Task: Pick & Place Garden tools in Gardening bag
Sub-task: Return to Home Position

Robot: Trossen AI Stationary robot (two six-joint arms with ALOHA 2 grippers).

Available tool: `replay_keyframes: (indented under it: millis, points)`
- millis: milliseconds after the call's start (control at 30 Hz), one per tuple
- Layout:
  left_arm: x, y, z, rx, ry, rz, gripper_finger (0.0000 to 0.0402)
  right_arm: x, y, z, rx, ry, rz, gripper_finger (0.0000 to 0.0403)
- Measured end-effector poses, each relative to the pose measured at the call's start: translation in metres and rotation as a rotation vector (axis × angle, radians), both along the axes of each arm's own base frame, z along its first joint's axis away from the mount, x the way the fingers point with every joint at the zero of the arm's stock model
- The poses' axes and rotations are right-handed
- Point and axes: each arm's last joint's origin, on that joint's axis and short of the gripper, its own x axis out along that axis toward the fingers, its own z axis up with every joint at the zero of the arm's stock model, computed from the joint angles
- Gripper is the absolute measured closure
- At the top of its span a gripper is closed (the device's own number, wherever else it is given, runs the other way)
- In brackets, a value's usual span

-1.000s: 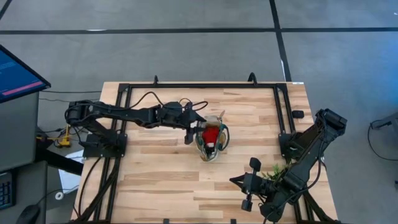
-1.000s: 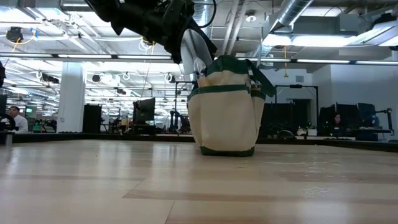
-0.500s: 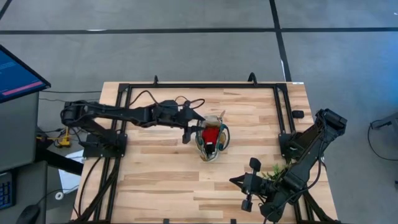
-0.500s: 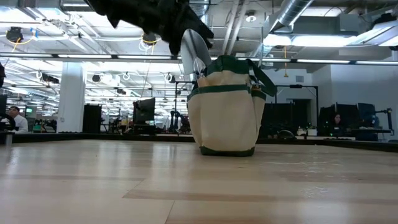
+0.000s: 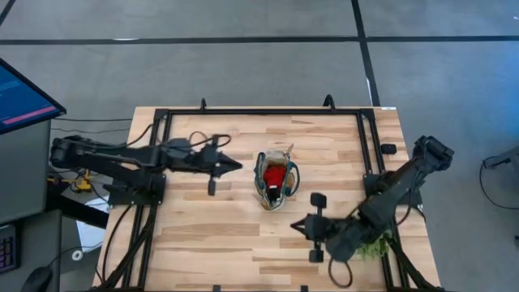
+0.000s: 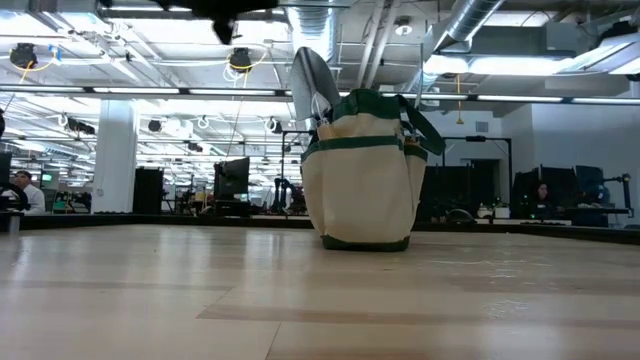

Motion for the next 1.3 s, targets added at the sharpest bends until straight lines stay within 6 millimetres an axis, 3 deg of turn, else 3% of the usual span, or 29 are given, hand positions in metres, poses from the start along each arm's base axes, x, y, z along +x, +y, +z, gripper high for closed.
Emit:
replay_keyframes:
  millis: [133,367,600,700,867,967,1300]
  points:
    - [-0.03,-0.013,-0.005,0.03,-0.043,0.134,0.04,-0.003,-0.022,0.025,-0.039,-0.05,0.032,0.0403]
    - [-0.063,-0.032,-0.005,0.003,-0.12,0.055,0.04,0.001,-0.06,0.067,-0.002,-0.183,0.241,0.0403]
    - [-0.068,-0.041,-0.008,0.082,-0.084,0.136,0.0401,0.021,-0.107,0.072,-0.018,-0.187,0.306,0.0403]
    - [-0.08,-0.046,-0.003,0.082,-0.111,0.171,0.0401,0.02,-0.123,0.078,-0.012,-0.21,0.322,0.0403]
    - [-0.106,-0.053,0.006,0.075,-0.151,0.14,0.0401,0.002,-0.136,0.094,-0.033,-0.269,0.317,0.0403]
    - [-0.121,-0.053,0.009,0.074,-0.153,0.186,0.0401,-0.015,-0.141,0.09,-0.036,-0.313,0.319,0.0403]
    - [-0.142,-0.066,0.008,0.125,-0.141,0.144,0.0401,-0.083,-0.168,0.027,0.071,-0.559,0.22,0.0403]
